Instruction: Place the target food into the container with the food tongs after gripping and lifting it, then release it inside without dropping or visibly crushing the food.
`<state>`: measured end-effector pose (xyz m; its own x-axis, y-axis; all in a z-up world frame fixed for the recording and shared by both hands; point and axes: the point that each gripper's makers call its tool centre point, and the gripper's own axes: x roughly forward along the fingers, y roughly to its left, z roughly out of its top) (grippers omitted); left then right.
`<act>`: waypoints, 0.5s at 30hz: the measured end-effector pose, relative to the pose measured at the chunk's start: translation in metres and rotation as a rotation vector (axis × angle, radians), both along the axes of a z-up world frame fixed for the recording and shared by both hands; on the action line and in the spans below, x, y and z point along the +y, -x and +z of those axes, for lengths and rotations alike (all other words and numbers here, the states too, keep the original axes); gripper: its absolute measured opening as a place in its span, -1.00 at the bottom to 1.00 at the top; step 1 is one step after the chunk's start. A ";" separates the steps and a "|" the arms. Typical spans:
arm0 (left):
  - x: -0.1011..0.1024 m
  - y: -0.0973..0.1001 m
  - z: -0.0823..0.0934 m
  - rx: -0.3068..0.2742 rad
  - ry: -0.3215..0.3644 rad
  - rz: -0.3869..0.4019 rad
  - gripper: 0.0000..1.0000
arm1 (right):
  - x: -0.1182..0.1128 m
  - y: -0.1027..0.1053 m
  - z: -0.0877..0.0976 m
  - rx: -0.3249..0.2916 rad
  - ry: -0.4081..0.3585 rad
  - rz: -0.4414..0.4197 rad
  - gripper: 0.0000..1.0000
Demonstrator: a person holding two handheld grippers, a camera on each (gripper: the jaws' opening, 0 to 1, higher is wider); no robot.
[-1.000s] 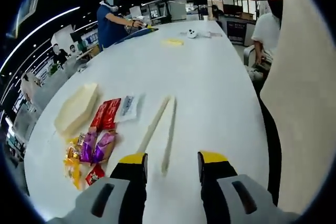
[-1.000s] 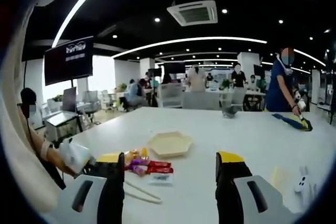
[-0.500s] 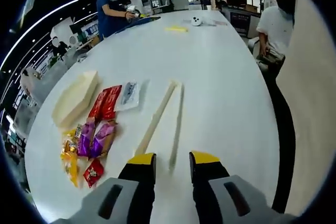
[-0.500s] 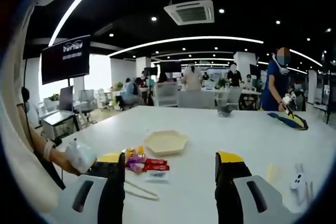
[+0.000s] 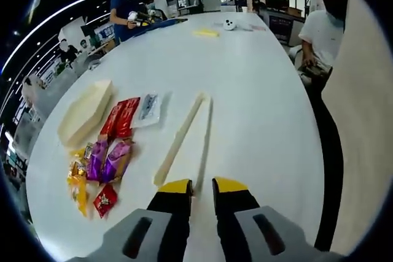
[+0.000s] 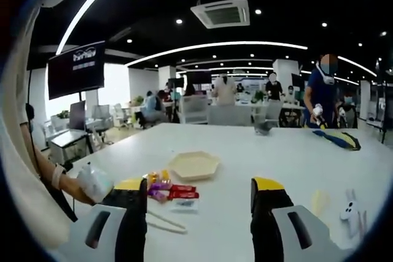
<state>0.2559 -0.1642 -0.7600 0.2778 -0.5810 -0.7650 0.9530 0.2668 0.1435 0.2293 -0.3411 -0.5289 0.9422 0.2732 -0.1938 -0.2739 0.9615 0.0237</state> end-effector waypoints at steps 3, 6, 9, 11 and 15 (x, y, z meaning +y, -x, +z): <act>0.001 -0.001 0.000 -0.008 -0.005 -0.005 -0.81 | 0.001 0.000 0.000 0.004 -0.002 0.005 0.37; 0.002 -0.003 0.000 -0.008 -0.010 -0.002 -0.86 | 0.001 0.000 -0.001 0.005 0.002 0.007 0.36; 0.003 -0.006 -0.002 -0.015 -0.015 -0.001 -0.92 | 0.002 -0.001 0.000 0.004 0.002 0.009 0.35; 0.003 -0.007 -0.001 -0.021 -0.018 -0.005 -0.92 | 0.002 -0.001 0.001 0.004 0.003 0.010 0.35; 0.003 -0.007 -0.001 -0.031 -0.015 -0.008 -0.92 | 0.004 -0.001 0.001 0.005 0.002 0.017 0.34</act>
